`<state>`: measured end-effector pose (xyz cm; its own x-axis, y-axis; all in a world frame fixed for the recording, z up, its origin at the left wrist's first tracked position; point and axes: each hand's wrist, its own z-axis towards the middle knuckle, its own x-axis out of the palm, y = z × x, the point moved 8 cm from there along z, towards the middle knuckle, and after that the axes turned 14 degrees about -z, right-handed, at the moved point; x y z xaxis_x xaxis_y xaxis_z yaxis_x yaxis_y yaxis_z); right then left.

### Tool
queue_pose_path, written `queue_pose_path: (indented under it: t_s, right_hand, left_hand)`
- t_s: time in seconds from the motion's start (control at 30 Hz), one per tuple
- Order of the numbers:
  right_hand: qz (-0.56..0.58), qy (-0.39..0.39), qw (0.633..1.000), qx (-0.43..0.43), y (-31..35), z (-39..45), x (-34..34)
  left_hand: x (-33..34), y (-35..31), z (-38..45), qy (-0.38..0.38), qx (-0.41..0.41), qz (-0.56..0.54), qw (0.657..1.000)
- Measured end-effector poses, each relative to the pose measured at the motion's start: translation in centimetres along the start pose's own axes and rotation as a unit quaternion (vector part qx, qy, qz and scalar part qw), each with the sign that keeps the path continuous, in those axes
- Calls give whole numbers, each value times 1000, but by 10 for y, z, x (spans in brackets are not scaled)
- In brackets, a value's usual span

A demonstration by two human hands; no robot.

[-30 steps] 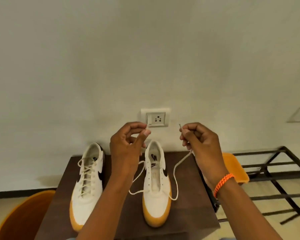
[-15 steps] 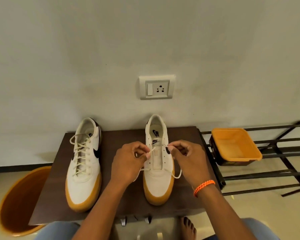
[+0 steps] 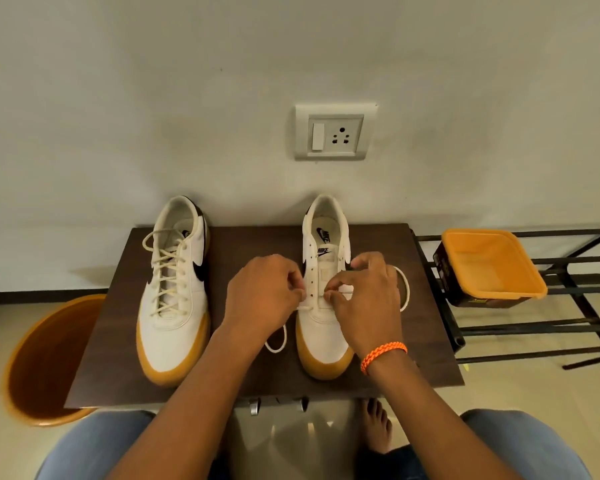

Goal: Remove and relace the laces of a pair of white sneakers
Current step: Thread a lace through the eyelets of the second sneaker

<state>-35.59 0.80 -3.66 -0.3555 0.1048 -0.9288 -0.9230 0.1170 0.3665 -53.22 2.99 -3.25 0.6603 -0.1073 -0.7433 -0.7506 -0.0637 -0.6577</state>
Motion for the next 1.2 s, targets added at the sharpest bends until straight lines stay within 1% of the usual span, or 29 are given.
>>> queue_pose_path:
  t_s: [0.13, 0.27, 0.5, 0.63, 0.73, 0.8, 0.83, 0.93, 1.0, 1.1, 1.2]
  right_hand:
    - [26, 45, 997, 57, -1, -4, 13]
    - [72, 66, 991, 97, -3, -7, 20]
    - [114, 79, 986, 98, 0, -5, 20]
    - [154, 75, 979, 111, -1, -6, 21]
    - [157, 83, 977, 116, -1, -6, 21]
    - [132, 98, 981, 105, 1, -5, 20]
    - [102, 100, 985, 97, 1, -4, 17]
    - [-20, 71, 996, 47, 4, -2, 10]
    - [-64, 46, 997, 15, 9, -2, 7]
    - [-83, 42, 996, -6, 14, -1, 9]
    - [-79, 58, 995, -13, 15, -2, 16]
  left_hand:
    - [7, 7, 2, 24, -15, -34, 999]
    - [10, 8, 0, 17, -22, -43, 999]
    - [13, 7, 2, 15, -22, -49, 998]
    - [16, 11, 2, 11, -31, -73, 997]
    - [18, 13, 2, 10, -34, -85, 996]
    - [17, 12, 3, 7, -34, -84, 996]
    - [17, 12, 3, 7, -33, -80, 996]
    - [16, 10, 3, 10, -31, -64, 997]
    - [14, 9, 3, 5, -30, -52, 998]
    - [14, 9, 3, 2, -26, -47, 999]
    - [14, 8, 2, 6, -27, -47, 999]
